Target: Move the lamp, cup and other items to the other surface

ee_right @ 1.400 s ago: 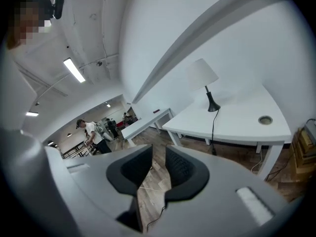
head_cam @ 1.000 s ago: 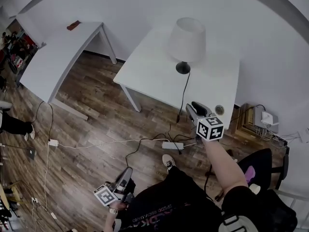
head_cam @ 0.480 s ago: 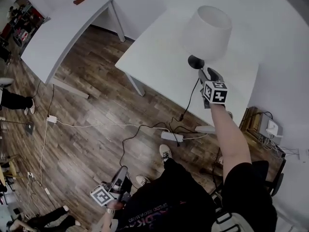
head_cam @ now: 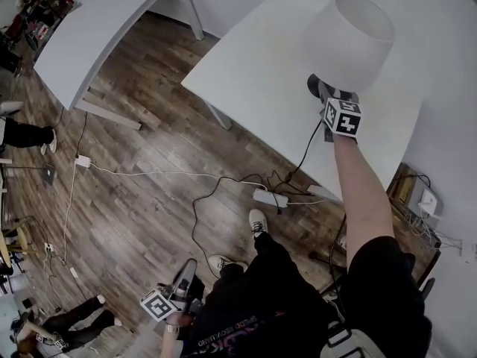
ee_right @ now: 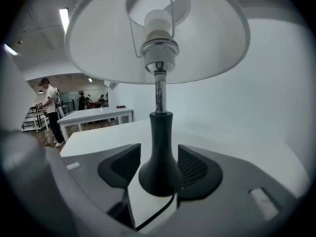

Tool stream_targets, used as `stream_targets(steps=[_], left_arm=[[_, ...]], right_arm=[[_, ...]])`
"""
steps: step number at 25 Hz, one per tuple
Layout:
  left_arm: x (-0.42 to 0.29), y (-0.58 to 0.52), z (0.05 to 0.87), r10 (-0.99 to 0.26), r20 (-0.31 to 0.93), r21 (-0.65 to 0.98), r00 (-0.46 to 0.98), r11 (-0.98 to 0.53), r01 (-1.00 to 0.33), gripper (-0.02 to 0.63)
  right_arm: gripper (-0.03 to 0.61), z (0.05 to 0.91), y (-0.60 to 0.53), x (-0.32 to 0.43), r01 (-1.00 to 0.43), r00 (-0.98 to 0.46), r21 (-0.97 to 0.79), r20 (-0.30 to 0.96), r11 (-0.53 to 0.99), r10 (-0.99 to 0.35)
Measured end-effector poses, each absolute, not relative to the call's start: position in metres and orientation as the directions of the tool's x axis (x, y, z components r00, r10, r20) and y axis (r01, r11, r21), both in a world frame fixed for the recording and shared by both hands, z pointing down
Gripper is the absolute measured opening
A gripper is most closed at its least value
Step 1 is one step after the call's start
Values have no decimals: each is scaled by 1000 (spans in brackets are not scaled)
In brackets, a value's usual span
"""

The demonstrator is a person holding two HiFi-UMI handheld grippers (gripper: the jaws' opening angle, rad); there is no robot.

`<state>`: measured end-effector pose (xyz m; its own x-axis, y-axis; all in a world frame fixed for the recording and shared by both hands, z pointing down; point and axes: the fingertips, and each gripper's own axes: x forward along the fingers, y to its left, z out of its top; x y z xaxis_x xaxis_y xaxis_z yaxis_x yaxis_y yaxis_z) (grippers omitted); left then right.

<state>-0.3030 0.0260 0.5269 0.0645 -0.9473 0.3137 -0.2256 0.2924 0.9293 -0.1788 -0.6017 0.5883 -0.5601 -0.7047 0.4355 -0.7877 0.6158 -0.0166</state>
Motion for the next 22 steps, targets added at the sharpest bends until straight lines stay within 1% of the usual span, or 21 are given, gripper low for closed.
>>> stream_targets(steps=[3,5,10,12,15,19,21,22], left_arm=[[-302,26,530,-926,364,899,98,322,-297,-3],[-301,28,531,-916,388,886,102,340,-316,-2],[-302,31,535,-906,412,878,93,368,-305,-3],[-299,29,535,-904,416,877,100,369,-309,-3],[-296,29,536,-901,421,873,109,369,-317,-3],[-290,31,539,-899,423,876,115,374,-305,-3],[-288,32,541,-900,420,882,114,376,-285,-3],[-287,32,542,-899,421,882,116,376,-285,-2]], right_arm=[[242,588,-611,-183,-784,-572,-21,415,621,-708],[245,587,-617,-187,-772,-585,-15,406,635,-702],[240,584,-629,-197,-769,-595,-21,388,639,-704],[198,587,-630,-197,-772,-588,-14,396,636,-705],[170,583,-632,-196,-773,-579,4,403,634,-708],[173,584,-632,-199,-751,-592,19,422,660,-687],[200,586,-633,-202,-743,-598,19,432,669,-676],[195,586,-633,-202,-743,-598,17,432,669,-675]])
